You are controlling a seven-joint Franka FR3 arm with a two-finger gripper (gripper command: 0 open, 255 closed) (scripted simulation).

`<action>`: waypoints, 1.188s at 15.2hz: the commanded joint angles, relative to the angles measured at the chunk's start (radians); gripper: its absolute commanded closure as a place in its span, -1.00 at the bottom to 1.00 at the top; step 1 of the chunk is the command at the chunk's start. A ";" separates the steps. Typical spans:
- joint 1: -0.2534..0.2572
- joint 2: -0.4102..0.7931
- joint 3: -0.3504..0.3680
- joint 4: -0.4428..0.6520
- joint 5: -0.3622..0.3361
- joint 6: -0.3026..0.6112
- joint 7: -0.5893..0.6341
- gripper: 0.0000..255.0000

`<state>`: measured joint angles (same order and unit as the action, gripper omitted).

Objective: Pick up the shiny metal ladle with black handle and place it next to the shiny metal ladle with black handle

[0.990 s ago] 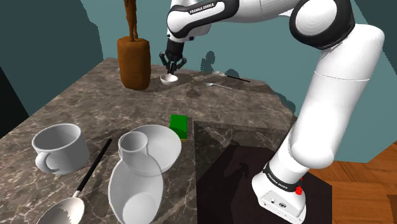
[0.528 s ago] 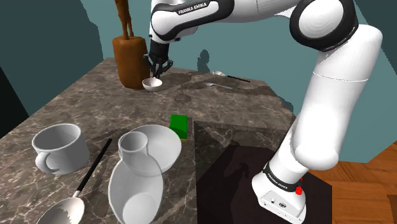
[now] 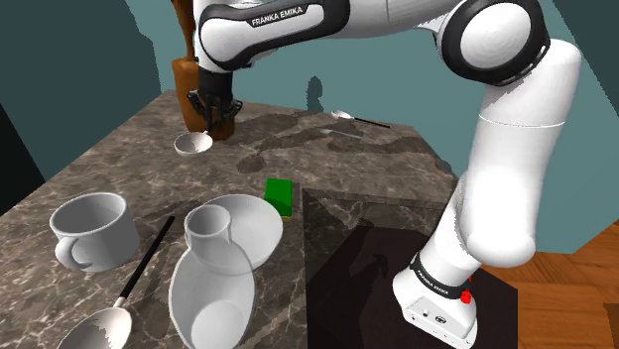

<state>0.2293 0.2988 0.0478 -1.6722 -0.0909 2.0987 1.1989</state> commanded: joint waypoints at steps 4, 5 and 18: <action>0.077 0.072 0.030 0.113 -0.027 -0.048 0.108 1.00; 0.092 0.090 0.035 0.140 -0.032 -0.059 0.128 1.00; 0.266 0.360 0.064 0.544 -0.086 -0.212 0.309 1.00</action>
<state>0.4909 0.6517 0.1112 -1.1291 -0.1754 1.8819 1.5022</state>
